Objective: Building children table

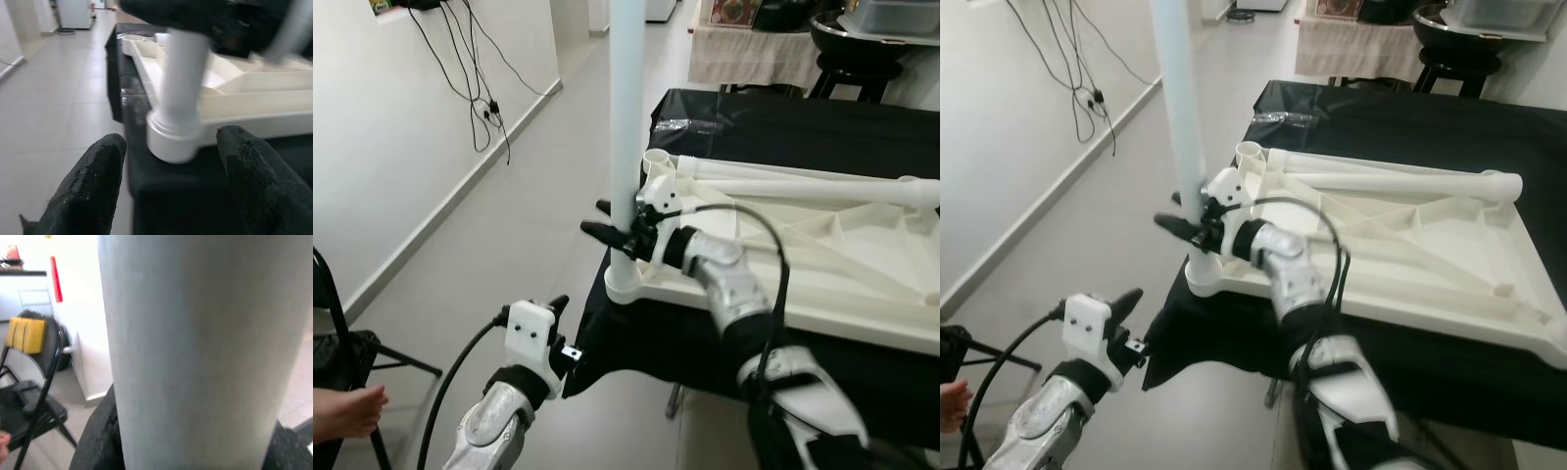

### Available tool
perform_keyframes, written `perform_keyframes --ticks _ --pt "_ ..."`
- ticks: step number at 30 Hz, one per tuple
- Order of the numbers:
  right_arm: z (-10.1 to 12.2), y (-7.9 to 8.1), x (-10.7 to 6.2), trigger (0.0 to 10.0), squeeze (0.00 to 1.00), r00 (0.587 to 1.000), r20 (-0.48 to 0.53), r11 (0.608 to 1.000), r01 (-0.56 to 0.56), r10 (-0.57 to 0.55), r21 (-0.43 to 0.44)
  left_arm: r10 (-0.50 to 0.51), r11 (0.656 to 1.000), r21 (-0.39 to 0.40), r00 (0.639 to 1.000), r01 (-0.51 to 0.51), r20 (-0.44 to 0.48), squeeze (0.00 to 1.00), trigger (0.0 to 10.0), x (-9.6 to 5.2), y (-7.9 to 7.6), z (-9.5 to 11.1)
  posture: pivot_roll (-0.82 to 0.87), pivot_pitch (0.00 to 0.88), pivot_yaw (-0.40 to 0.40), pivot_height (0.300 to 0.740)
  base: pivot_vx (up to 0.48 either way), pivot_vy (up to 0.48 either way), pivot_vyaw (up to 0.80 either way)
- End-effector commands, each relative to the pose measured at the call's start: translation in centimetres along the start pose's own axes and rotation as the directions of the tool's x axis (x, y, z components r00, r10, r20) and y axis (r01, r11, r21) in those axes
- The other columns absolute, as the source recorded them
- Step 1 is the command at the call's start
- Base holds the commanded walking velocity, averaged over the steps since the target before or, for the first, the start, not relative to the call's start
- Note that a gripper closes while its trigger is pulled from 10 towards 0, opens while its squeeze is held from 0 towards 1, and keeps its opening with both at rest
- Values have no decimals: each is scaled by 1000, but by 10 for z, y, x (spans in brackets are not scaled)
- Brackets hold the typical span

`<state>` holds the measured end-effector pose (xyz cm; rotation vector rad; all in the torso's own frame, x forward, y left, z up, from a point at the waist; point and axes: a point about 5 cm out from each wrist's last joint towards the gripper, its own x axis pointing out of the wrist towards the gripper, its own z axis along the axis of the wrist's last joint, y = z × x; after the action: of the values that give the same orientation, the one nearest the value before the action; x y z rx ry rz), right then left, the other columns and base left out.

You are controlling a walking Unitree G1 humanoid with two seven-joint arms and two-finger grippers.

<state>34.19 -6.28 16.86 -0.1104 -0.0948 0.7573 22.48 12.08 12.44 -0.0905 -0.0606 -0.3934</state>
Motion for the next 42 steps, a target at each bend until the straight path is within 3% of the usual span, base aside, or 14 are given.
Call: perform_keyframes --ticks 1,3,7,8,9,10,11,20,21,31,32,34,35,42 --pt "-31 3 -9 0 0 986 -168 1000 23 -23 1 0 1000 -1 1000 0 -12 0 10000 -2 1 -1 -16 113 13 740 0 0 0" --pt "-31 5 -18 0 0 951 -171 964 266 -257 27 -7 1000 -3 1000 7 -16 0 10000 -1 3 -1 -7 86 7 740 0 0 0" --pt "-30 4 -14 0 0 954 -166 965 259 -250 35 -9 1000 -3 1000 9 -17 0 10000 0 3 -1 -7 86 7 740 0 0 0" --pt "-29 2 -6 3725 0 953 -167 965 261 -252 35 0 1000 1 1000 0 -13 0 10000 0 4 0 4 87 -1 740 0 0 0" --pt "-29 2 -6 3725 0 953 -167 965 261 -252 35 0 1000 1 1000 0 -13 0 10000 0 4 0 4 87 -1 740 0 0 0" --pt "-28 3 -1 6235 0 957 -162 967 252 -242 42 6 1000 5 1000 -6 -10 0 10000 0 4 0 3 85 1 740 0 0 0" --pt "-26 5 4 10000 1000 968 -143 973 219 -208 67 9 1000 7 1000 -9 -9 0 10000 1 4 0 3 83 2 740 0 0 0" --pt "7 6 14 10000 965 990 42 979 -139 134 146 3 1000 3 1000 -3 -10 0 10000 3 3 -1 -1 75 3 740 0 0 0" --pt "10 1 14 10000 55 974 43 966 -226 222 126 1 1000 1 1000 -1 -9 0 10000 3 3 -1 -2 75 1 740 0 0 0" --pt "3 -13 18 10000 0 948 -33 945 -312 316 101 1 1000 -1 1000 -1 -7 0 10000 4 2 -1 5 73 -2 740 0 0 0" --pt "6 -20 26 4980 0 944 -50 941 -318 326 116 0 1000 0 1000 0 -7 0 10000 3 0 -2 23 76 -9 740 0 0 0" --pt "6 -20 26 4980 0 944 -50 941 -318 326 116 0 1000 0 1000 0 -7 0 10000 3 0 -2 23 76 -9 740 0 0 0" --pt "12 -21 31 0 0 939 -29 932 -337 344 135 0 1000 1 1000 0 -7 0 10000 3 -2 -2 27 82 -11 740 0 0 0" --pt "10 -20 29 0 0 931 -19 922 -359 366 145 0 1000 0 1000 0 -7 0 10000 2 -4 -1 29 86 -8 740 0 0 0"
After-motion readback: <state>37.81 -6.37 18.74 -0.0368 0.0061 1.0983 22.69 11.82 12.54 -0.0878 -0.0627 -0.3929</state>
